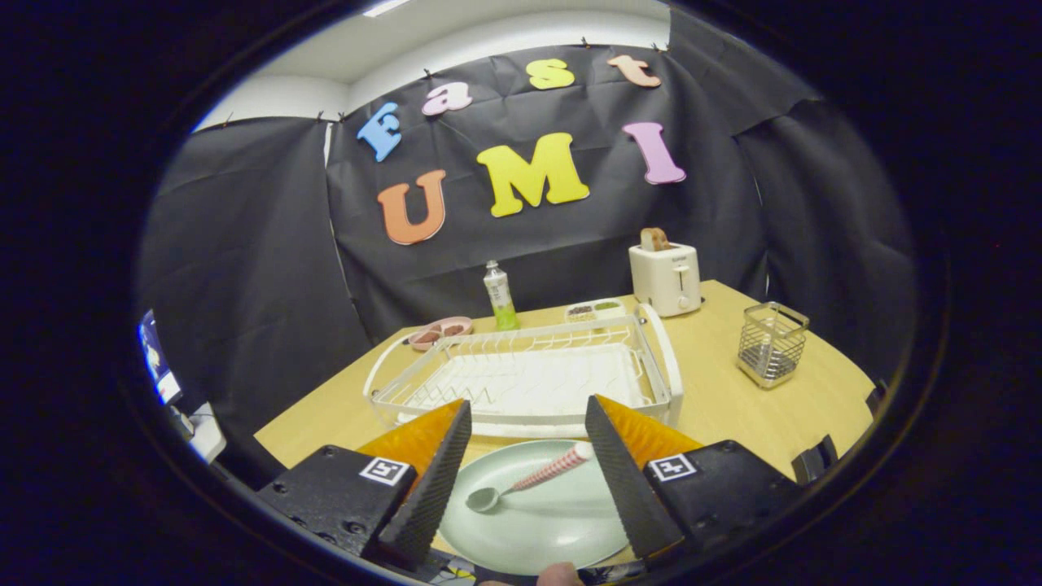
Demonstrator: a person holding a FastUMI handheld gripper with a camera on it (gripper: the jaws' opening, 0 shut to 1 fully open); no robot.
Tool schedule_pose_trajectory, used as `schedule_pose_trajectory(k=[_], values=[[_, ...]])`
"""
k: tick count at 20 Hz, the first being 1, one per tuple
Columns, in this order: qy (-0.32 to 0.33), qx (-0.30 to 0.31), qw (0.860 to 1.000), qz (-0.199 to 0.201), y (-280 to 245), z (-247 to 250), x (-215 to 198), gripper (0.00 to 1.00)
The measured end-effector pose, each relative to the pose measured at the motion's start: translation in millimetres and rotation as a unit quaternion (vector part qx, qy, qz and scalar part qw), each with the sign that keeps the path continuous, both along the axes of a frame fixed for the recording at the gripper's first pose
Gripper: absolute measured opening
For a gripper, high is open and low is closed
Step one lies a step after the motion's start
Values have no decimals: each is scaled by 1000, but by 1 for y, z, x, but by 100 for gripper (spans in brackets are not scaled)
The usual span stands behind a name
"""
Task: Take the plate from the dish rack, then take the spoon from the basket and place it into the plate.
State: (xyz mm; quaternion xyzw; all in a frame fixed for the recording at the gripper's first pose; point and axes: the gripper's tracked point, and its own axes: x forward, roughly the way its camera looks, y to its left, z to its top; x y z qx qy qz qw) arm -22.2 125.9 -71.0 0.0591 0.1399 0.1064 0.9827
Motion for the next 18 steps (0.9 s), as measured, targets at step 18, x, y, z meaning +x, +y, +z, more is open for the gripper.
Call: schedule_pose_trajectory(k=[18], values=[[-133,-62,985,-88,-101,59,-84,100]])
